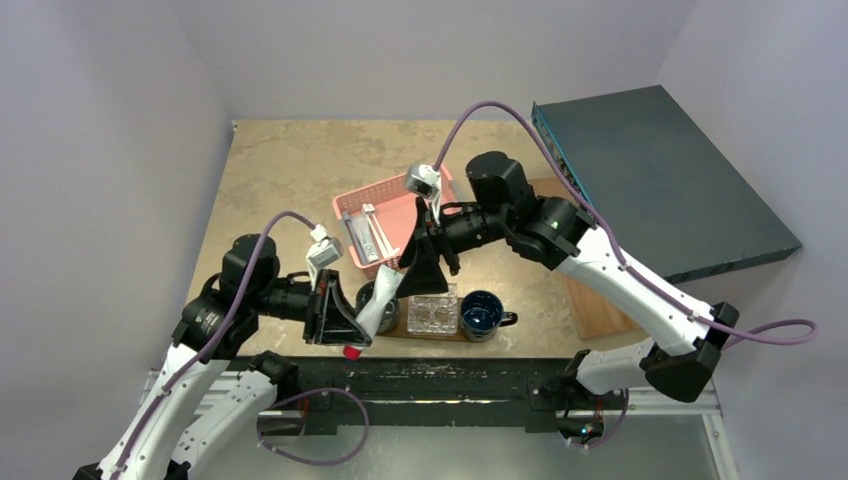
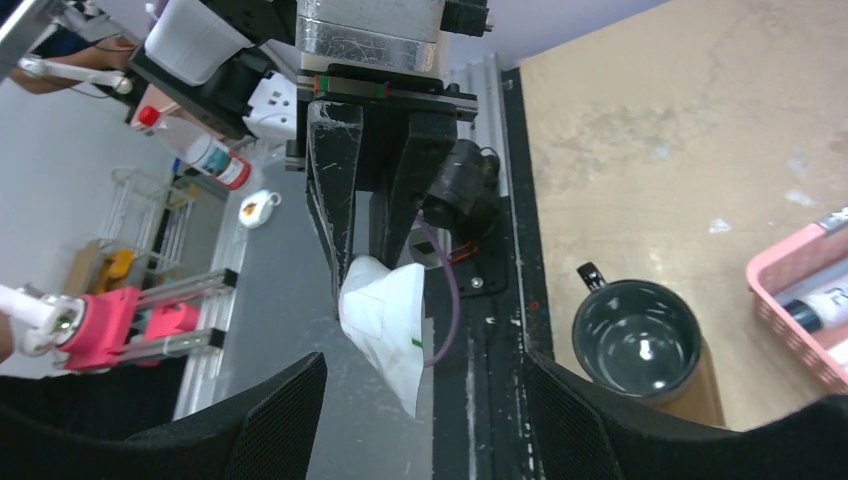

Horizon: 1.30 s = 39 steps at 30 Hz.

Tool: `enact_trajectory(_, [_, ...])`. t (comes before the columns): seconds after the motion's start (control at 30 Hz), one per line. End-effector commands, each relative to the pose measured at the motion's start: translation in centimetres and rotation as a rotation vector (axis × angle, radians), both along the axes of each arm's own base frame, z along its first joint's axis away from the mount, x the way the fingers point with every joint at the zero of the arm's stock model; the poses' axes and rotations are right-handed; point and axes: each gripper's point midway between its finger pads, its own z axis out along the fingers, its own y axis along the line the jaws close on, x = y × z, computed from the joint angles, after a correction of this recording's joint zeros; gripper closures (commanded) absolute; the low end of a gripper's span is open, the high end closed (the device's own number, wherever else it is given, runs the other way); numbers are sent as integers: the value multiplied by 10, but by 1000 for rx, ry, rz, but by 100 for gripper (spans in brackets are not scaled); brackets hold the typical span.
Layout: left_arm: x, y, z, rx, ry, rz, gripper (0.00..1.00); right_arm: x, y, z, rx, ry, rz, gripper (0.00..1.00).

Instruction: Prepare toiletry sets of a toothbrush and toothpaste on the tray

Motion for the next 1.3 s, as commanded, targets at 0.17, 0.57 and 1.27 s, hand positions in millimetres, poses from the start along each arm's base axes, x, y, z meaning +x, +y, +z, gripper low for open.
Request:
enact_trajectory(0.17, [-1, -3, 2, -20, -46, -38, 100, -27, 12, 15, 85, 77, 156, 30])
enact_trajectory(0.57, [1, -3, -3, 0, -39, -28, 100, -32, 19, 8, 69, 96, 179, 50])
enact_trajectory(1.27, [20, -6, -14, 76, -13, 33, 58, -35, 25, -8, 45, 95, 150, 100])
